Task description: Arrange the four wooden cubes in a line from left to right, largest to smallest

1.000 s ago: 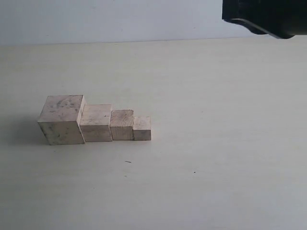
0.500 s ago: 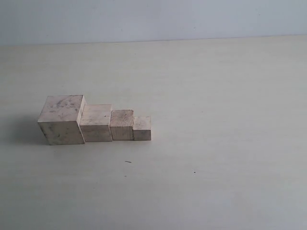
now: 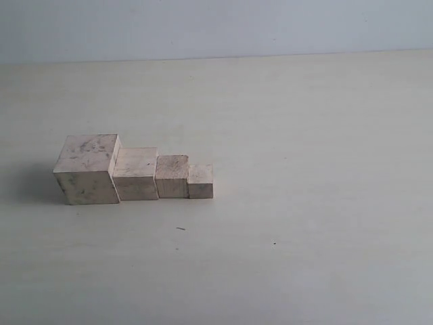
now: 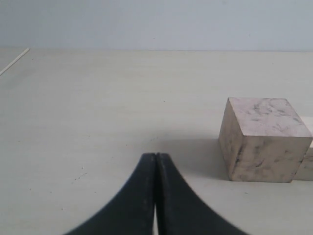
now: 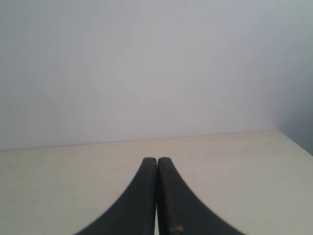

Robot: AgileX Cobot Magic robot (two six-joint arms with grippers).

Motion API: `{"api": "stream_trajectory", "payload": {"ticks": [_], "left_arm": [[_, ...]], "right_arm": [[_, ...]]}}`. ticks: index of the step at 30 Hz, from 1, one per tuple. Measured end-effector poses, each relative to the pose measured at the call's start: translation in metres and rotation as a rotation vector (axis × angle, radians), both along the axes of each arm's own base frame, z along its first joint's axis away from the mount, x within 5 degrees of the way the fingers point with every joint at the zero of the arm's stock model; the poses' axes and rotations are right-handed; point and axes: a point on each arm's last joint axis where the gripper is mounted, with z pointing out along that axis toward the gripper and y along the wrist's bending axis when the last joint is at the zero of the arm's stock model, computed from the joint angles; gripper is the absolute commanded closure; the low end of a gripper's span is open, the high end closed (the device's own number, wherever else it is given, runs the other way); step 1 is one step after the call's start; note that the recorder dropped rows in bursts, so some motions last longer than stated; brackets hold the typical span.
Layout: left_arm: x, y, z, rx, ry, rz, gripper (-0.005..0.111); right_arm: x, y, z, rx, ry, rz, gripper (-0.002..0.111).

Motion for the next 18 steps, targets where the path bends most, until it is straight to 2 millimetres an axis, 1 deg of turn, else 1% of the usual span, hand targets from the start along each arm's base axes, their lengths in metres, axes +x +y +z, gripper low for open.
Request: {"api": "stream_trajectory", "payload": {"ticks": [3,9,11,18], "left_arm": [[0.000,0.000,0.000,0.000,0.000,0.000,0.107],[0.000,0.000,0.000,0.000,0.000,0.000,0.107],[0.000,0.000,0.000,0.000,0.000,0.000,0.107],[0.000,0.000,0.000,0.000,0.000,0.000,0.107]], "right_arm": [[0.001,0.000,-0.010,-0.002,0.025,-0.002,0.108],[0.004,-0.002,-0.041,0.018,0.115,-0.023,0.108],[0.004,-0.003,-0.045,0.023,0.134,-0.037,0.108],[0.003,-0.006,-0.048,-0.011,0.167,-0.062,0.108]]}}
